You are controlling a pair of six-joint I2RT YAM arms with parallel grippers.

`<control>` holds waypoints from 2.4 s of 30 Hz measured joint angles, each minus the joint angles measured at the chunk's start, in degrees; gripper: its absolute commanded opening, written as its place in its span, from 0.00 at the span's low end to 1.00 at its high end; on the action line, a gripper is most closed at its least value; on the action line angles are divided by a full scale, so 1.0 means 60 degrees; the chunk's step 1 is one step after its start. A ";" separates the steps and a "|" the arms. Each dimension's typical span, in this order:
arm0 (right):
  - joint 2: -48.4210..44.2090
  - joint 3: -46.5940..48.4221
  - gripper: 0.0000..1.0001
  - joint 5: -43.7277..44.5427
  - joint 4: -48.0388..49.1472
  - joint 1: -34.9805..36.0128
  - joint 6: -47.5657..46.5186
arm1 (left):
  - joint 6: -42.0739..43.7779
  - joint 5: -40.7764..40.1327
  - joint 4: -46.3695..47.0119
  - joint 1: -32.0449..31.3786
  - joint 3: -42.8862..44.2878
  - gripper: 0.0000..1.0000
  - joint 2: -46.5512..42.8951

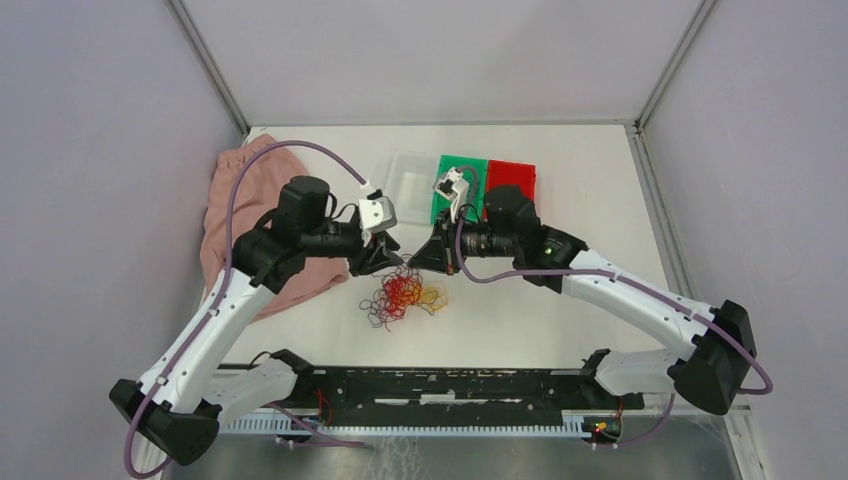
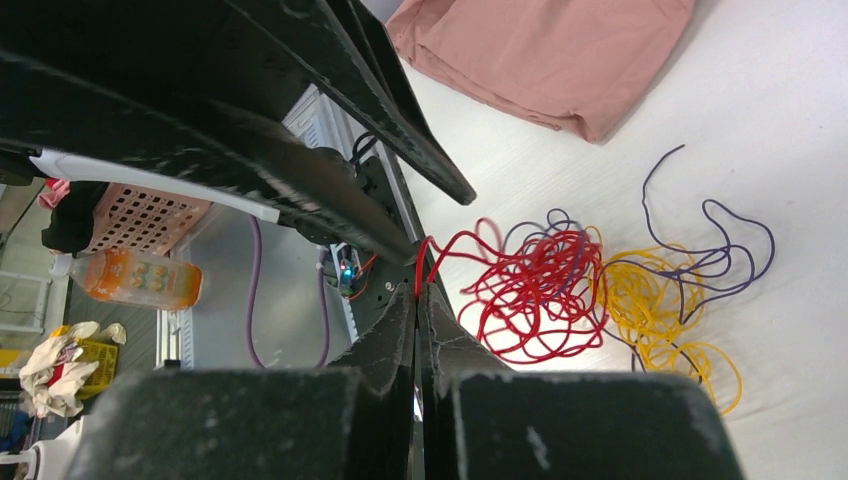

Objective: Untangle the cables
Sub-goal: Untie the cable.

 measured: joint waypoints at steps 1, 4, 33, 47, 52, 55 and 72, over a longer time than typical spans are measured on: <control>0.0000 0.0000 0.00 -0.0007 -0.0047 0.0000 -0.0011 | -0.0004 0.0295 -0.0095 0.0000 0.0117 0.41 -0.0007; 0.0000 0.0004 0.00 -0.0036 -0.0098 -0.0007 -0.0015 | -0.0004 0.0601 -0.0149 0.0000 0.0153 0.38 -0.0018; 0.0211 0.0430 0.00 -0.0561 0.0098 -0.0025 0.0463 | -0.2062 -0.0044 0.2827 -0.0011 -0.1373 0.34 -0.0565; 0.0288 0.0426 0.28 -0.0648 0.0750 -0.0040 0.0936 | -0.2171 0.0459 0.2947 -0.0062 -0.1483 0.03 -0.0426; -0.0437 -0.0047 0.64 -0.0350 0.0637 -0.0375 0.0929 | -0.2175 0.0372 0.2677 -0.0062 -0.1198 0.03 -0.0386; -0.1202 -0.0535 0.67 -0.0073 0.0659 -0.0896 0.1020 | -0.2189 0.0379 0.2594 -0.0062 -0.0772 0.03 -0.0393; -0.0696 -0.1035 0.85 0.0688 0.1880 -0.1147 0.1752 | -0.2994 0.0470 0.2699 -0.0062 0.0233 0.03 -0.0408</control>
